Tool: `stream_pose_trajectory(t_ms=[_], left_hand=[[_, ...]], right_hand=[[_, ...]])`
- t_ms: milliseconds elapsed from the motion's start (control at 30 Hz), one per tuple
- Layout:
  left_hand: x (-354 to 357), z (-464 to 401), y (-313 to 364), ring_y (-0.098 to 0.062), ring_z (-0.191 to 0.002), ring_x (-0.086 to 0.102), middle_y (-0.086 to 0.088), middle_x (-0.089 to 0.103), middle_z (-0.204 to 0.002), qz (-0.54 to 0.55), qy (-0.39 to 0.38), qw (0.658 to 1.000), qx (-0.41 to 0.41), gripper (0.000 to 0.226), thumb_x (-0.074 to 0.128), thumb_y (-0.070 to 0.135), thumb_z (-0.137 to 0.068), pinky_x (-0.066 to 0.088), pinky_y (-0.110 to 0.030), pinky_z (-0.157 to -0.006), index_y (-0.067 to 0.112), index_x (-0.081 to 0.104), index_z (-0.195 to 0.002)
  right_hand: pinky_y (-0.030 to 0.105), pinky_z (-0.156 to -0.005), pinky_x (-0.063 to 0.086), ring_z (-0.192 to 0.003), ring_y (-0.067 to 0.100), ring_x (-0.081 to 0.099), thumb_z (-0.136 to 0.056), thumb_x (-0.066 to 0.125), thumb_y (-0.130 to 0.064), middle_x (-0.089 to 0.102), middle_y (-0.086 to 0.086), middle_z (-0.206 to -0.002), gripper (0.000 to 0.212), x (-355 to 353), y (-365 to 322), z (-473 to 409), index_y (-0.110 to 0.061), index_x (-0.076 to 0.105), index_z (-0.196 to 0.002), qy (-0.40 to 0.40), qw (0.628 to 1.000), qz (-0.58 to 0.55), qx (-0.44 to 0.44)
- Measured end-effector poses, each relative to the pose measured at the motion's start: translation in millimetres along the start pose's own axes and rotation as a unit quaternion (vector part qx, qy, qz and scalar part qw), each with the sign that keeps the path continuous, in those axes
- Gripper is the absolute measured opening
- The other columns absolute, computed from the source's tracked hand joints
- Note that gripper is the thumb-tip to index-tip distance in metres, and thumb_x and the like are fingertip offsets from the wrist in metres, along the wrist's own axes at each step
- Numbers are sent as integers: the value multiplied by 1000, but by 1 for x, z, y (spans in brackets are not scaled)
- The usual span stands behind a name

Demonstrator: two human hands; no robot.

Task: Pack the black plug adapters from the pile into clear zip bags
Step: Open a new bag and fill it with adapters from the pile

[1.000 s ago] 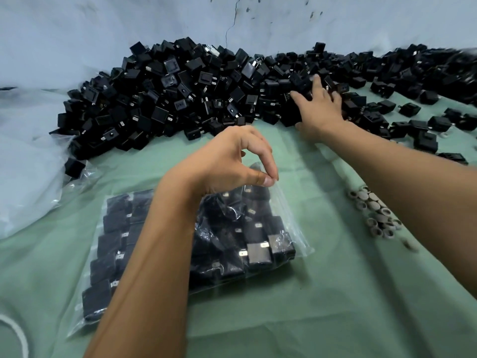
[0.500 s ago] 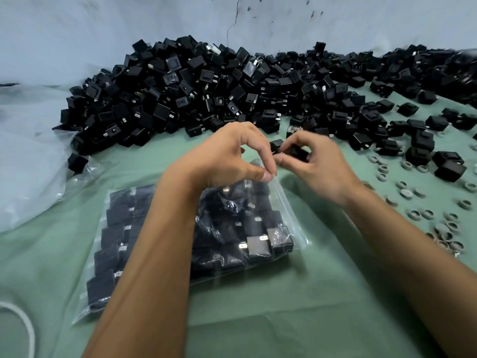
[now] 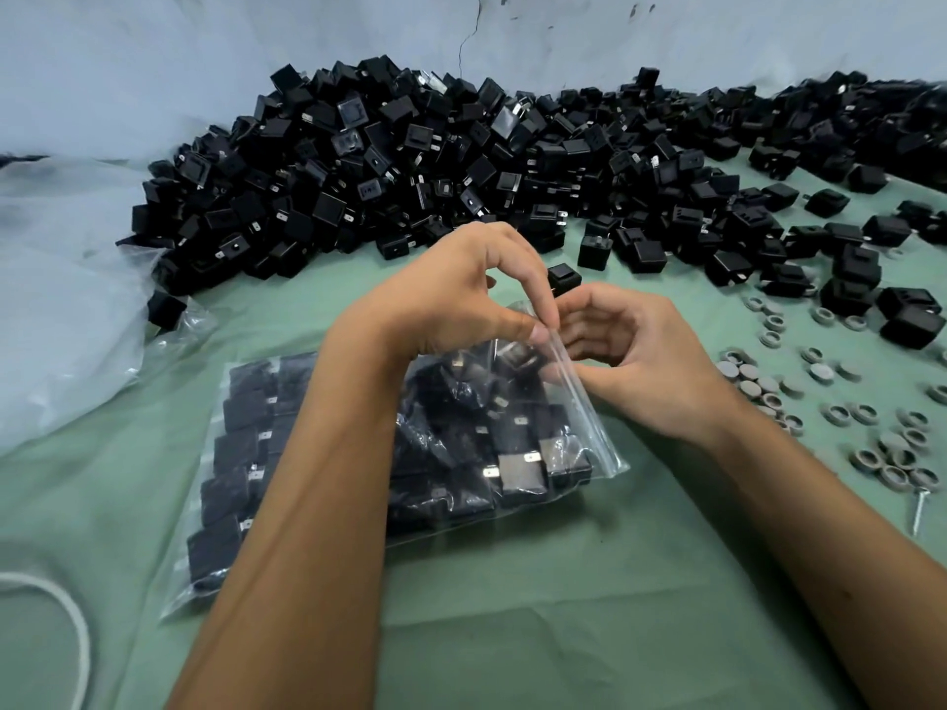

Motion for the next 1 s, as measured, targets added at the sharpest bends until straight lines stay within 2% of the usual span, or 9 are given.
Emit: stream_pose_trajectory(t_ms=[167,367,500,600,700,767,867,933,1000], left_hand=[[2,-2,5,-8,-116,57,2,61,-120,-6,3,1000,9,22,89,13,-77,46,-43,-104,33,78,-81],[1,-2,8,-9,-117,57,2,61,-120,-6,2,1000,14,22,89,14,-77,46,-43,-103,32,79,-82],[1,-3,7,-8,-115,58,3,62,-119,0,4,1000,18,23,89,14,-77,46,-42,-104,34,78,-80],[1,-2,5,-7,-115,57,3,62,-119,8,7,1000,18,19,90,16,-75,45,-40,-104,31,80,-81],[2,-3,4,-7,-116,57,4,62,-118,8,1,1000,20,16,90,19,-75,44,-37,-104,30,81,-83],[2,-3,3,-6,-115,57,5,63,-118,12,4,1000,19,15,90,20,-75,43,-36,-104,29,81,-83],[1,-3,1,-6,-115,58,4,62,-119,18,5,1000,16,15,90,19,-75,42,-34,-102,30,81,-82],[1,-3,-1,-7,-116,58,4,62,-120,21,4,1000,12,15,90,19,-75,42,-35,-103,28,81,-83],[2,-4,-2,-8,-117,57,3,62,-120,22,4,1000,7,15,90,18,-75,42,-37,-105,26,82,-84]], right_hand=[[45,-89,62,-95,33,77,-77,84,10,77,18,-100,38,12,3,3,3,64,-109,25,998,-60,5],[55,-84,63,-90,34,78,-77,88,0,78,17,-98,39,10,1,2,4,60,-105,53,996,-66,16],[43,-79,64,-92,33,78,-79,86,1,77,17,-99,48,27,2,0,5,54,-115,3,994,-104,21],[41,-80,64,-92,35,78,-87,78,1,78,15,-97,30,15,2,0,4,58,-110,25,993,-111,12],[33,-68,61,-80,21,76,-92,72,-1,76,5,-87,11,-27,10,-1,-6,65,-97,171,985,14,16],[31,-75,57,-86,10,68,-90,72,-8,73,-5,-91,11,-43,4,-8,-17,67,-95,221,946,238,-3],[39,-99,45,-123,26,45,-94,68,-21,60,2,-129,35,-34,18,-38,-24,63,-129,121,861,494,24],[44,-107,41,-131,32,36,-99,62,-27,53,6,-142,46,-28,35,-55,-28,54,-145,45,848,523,73],[42,-107,40,-124,31,47,-99,64,-24,62,6,-130,43,-22,38,-61,-26,58,-142,8,867,490,87]])
Point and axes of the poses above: each hand's wrist, its own z-axis away from the middle knuckle, its own x-axis out of the palm, y = z × x, the point moved 10 cm from there along -z, towards the middle knuckle
